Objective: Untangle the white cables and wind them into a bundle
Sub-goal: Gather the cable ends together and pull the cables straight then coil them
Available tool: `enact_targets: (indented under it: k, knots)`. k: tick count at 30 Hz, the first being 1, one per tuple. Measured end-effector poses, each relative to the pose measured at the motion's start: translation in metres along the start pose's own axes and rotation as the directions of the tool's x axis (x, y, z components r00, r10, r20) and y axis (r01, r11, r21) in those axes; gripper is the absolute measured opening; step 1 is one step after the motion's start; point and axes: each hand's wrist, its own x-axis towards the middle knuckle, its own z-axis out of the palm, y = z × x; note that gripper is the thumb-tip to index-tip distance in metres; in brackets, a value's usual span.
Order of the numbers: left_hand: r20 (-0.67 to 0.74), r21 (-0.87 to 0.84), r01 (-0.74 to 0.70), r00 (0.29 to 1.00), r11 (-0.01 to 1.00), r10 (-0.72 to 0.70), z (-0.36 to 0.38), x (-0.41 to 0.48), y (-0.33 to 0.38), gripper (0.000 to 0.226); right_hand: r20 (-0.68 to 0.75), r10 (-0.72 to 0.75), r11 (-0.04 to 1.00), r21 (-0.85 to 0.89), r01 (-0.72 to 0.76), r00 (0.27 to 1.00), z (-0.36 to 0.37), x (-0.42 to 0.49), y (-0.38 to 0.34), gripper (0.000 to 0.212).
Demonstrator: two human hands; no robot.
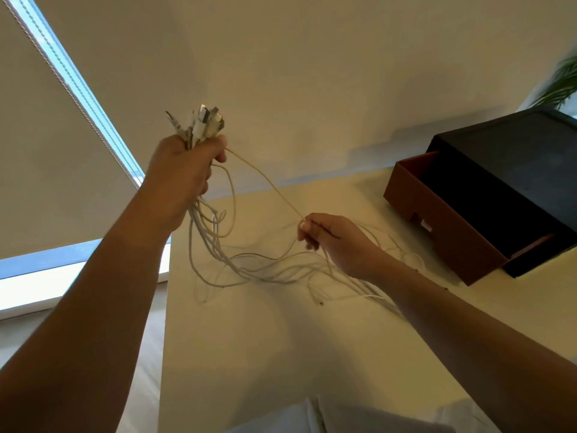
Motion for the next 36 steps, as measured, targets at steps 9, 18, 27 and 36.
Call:
enact_targets:
  k: [9,18,27,36]
  knots:
    - [-0.090,-0.084,-0.003,0.996,0.996,-0.005,-0.013,-0.002,-0.007,0.030,-0.209,0.190,0.942,-0.238,-0.239,0.959,-0.030,-0.017,0.058,0.033]
    - [-0.169,-0.197,0.008,0.985,0.980,-0.042,-0.018,0.001,-0.004,0.032,-0.316,0.305,0.871,-0.290,-0.397,0.899,-0.047,-0.022,0.094,0.037]
    - [-0.222,-0.264,0.010,0.973,0.964,-0.071,-0.037,0.010,-0.004,0.031,-0.393,0.469,0.803,-0.184,-0.567,0.791,-0.074,-0.044,0.123,0.036]
    - [-0.150,-0.162,0.078,0.983,0.984,-0.102,-0.025,0.005,-0.013,0.028,-0.520,0.515,0.822,0.075,-0.564,0.681,-0.088,-0.056,0.126,0.030]
